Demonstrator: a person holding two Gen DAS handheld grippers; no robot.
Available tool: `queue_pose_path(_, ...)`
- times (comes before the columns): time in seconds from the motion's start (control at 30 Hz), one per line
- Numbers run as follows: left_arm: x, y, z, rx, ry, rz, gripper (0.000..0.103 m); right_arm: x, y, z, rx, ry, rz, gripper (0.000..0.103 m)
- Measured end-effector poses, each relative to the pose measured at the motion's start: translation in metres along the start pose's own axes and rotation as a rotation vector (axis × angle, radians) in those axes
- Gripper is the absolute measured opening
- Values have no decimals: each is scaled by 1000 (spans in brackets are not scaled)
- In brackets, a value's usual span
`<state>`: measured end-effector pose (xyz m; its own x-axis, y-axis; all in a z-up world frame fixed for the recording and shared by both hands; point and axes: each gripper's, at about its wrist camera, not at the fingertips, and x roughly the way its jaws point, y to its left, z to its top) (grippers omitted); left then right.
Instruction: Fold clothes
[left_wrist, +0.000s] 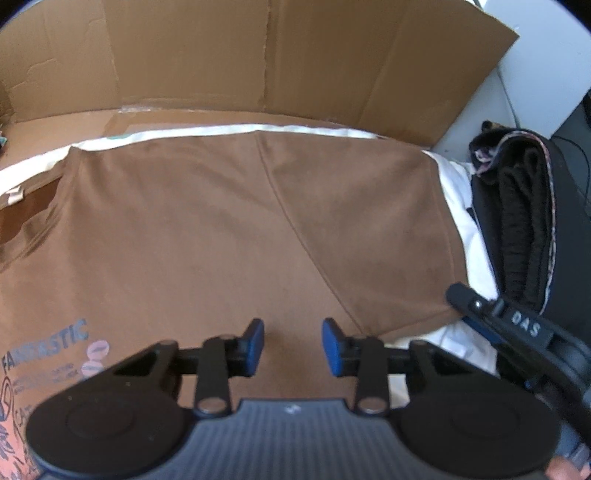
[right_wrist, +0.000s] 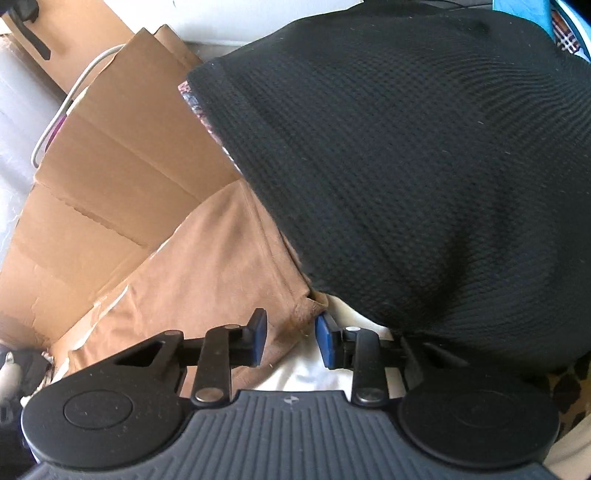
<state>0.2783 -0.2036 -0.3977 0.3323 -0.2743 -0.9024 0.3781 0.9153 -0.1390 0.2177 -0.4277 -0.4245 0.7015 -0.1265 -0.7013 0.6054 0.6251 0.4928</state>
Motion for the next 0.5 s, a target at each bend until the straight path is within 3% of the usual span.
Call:
queue_pose_path(0.13, 1, 7, 2, -35, -20, -3, 37, 10, 7, 4, -2, 4, -39, 31)
queue_pose_path(0.2, 5, 10, 1, -48, -17, -19, 37, 15, 10, 5, -27, 12, -57, 19)
queue_pose_path(0.23, 8, 10, 0, -45, -12, -28, 36, 18, 11, 5, -40, 16, -66, 6)
queue_pose_path(0.33, 13, 7, -4, -11, -2, -68, 17, 18, 7, 10, -24, 14, -47, 4)
queue_pose_path(0.5, 16, -4, -11, 53, -3, -121, 14, 16, 3, 16, -3, -24, -14, 4)
